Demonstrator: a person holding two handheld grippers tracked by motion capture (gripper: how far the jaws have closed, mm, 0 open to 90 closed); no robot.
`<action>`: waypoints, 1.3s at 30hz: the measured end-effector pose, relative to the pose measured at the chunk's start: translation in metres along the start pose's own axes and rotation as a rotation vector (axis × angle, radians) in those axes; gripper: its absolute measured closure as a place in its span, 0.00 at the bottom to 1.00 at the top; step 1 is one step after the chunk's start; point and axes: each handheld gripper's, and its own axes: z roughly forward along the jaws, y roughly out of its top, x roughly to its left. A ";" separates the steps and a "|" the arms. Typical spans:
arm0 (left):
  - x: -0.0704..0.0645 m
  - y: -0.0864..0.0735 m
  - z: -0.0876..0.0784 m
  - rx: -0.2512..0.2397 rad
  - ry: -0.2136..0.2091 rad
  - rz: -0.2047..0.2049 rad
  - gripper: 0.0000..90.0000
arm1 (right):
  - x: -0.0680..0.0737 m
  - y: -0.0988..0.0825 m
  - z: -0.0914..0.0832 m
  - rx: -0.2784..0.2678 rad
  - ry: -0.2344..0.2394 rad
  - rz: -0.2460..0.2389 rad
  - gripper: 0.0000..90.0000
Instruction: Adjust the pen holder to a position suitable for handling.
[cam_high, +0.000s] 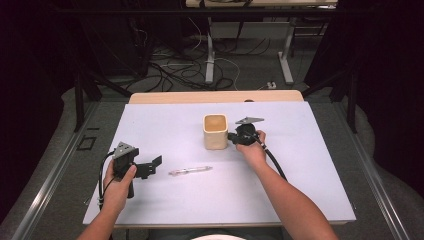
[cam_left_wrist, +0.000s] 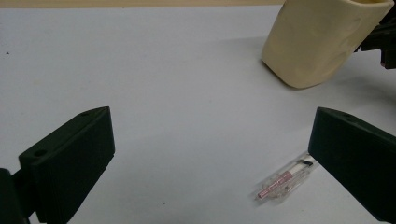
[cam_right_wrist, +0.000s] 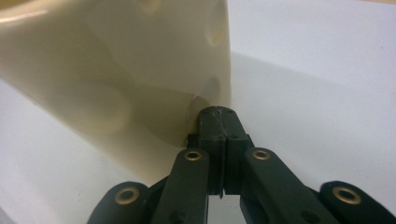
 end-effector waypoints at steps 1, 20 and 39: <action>0.000 0.000 0.000 0.001 0.000 0.000 0.00 | 0.000 0.000 0.000 0.000 0.001 0.004 1.00; -0.001 0.001 -0.001 0.010 -0.011 -0.010 0.00 | 0.002 0.009 -0.022 -0.014 -0.048 -0.014 0.75; -0.008 0.005 0.000 0.022 -0.043 0.020 0.00 | 0.015 0.014 -0.053 0.007 -0.074 0.001 0.34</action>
